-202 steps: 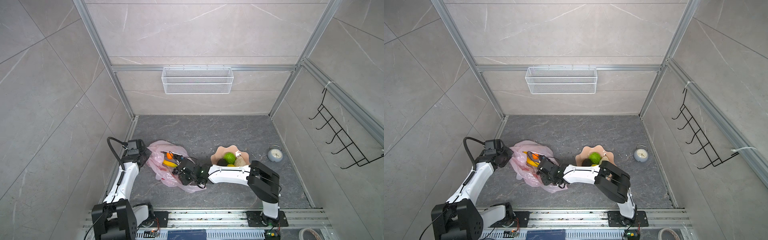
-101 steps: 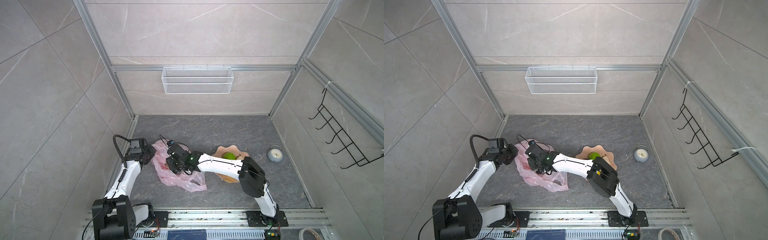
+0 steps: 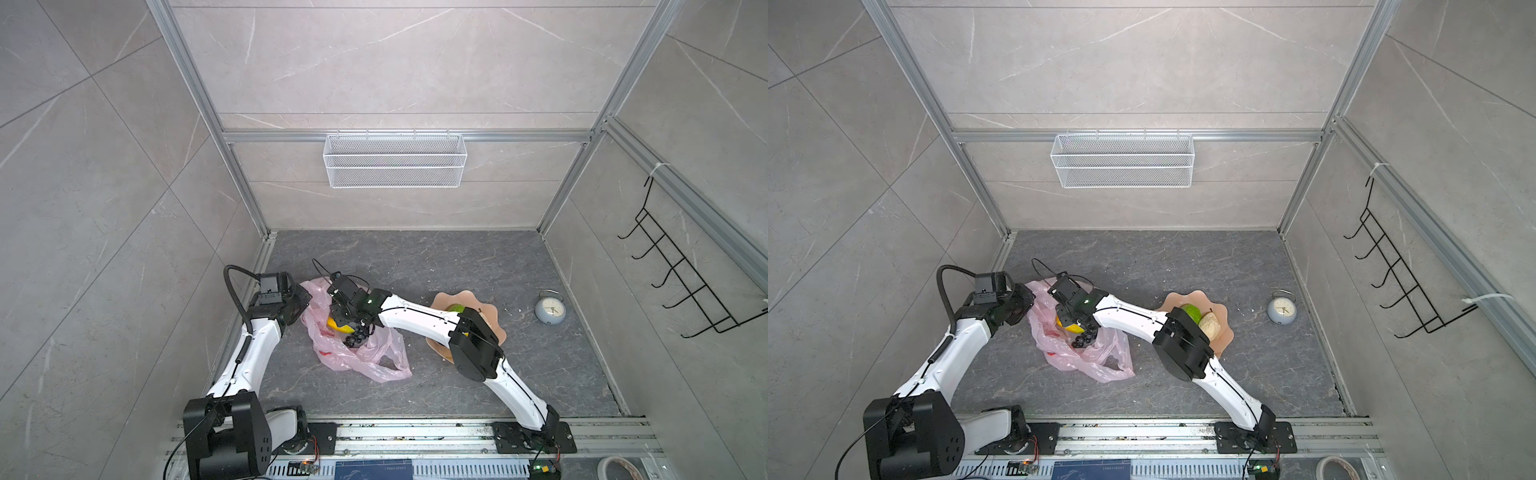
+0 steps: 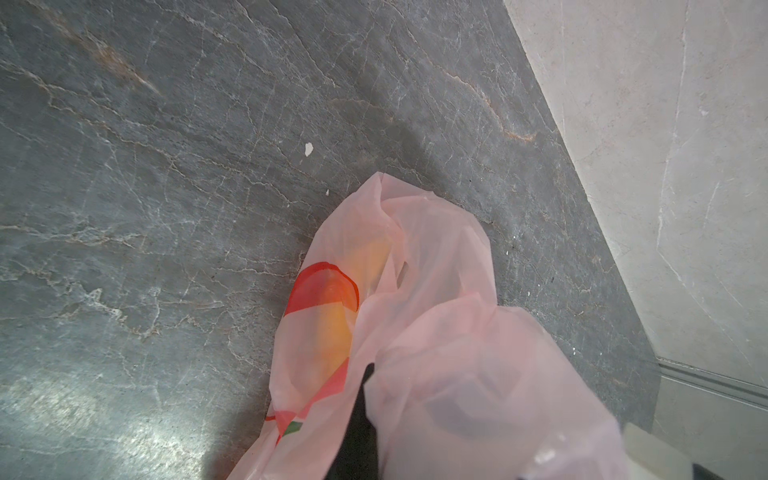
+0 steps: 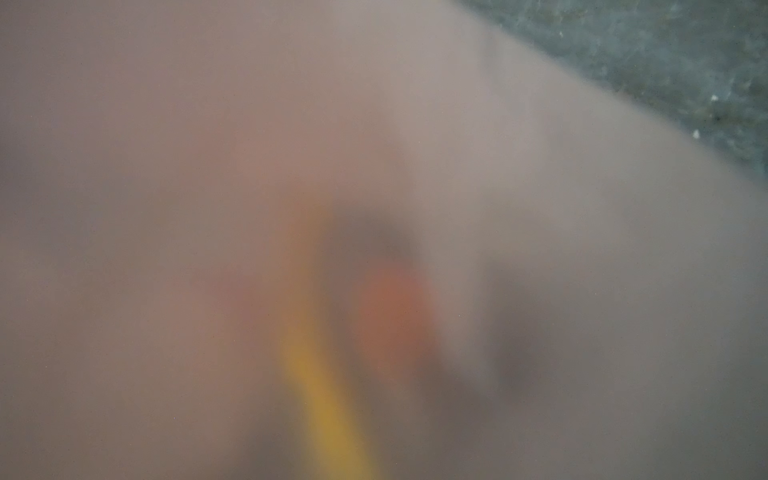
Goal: Take the fake fruits out of the plastic bag
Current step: 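Reach into the bag with the right gripper and close on the orange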
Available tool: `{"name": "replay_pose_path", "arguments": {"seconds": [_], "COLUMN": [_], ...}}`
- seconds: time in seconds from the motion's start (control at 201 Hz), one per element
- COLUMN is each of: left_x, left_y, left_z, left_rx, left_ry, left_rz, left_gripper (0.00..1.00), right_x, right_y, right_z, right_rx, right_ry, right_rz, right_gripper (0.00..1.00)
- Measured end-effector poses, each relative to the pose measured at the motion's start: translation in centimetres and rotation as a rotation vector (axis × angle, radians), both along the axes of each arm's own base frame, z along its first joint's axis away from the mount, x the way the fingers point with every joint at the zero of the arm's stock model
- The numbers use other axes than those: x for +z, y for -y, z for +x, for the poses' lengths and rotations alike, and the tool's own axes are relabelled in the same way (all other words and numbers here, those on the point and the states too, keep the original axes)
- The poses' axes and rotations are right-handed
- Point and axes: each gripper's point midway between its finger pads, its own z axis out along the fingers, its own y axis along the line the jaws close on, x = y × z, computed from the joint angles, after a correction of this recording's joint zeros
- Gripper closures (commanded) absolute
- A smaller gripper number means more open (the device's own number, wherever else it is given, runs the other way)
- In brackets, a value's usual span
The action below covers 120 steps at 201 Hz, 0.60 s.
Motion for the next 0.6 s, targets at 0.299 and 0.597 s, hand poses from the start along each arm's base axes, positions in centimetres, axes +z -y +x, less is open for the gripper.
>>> {"name": "replay_pose_path", "arguments": {"seconds": [0.299, 0.597], "left_x": [0.1, 0.1], "left_y": [-0.1, -0.1], "left_z": [0.0, 0.0], "left_rx": [0.001, 0.001], "left_ry": [0.002, 0.004], "left_rz": [0.007, 0.008], "left_gripper": [1.00, 1.00], "right_x": [-2.1, -3.4], "right_y": [-0.7, -1.2], "right_z": [2.0, 2.9], "right_rx": [-0.031, -0.046], "right_ry": [0.039, 0.048], "right_rz": [-0.087, -0.113], "right_gripper": [0.33, 0.32]}}
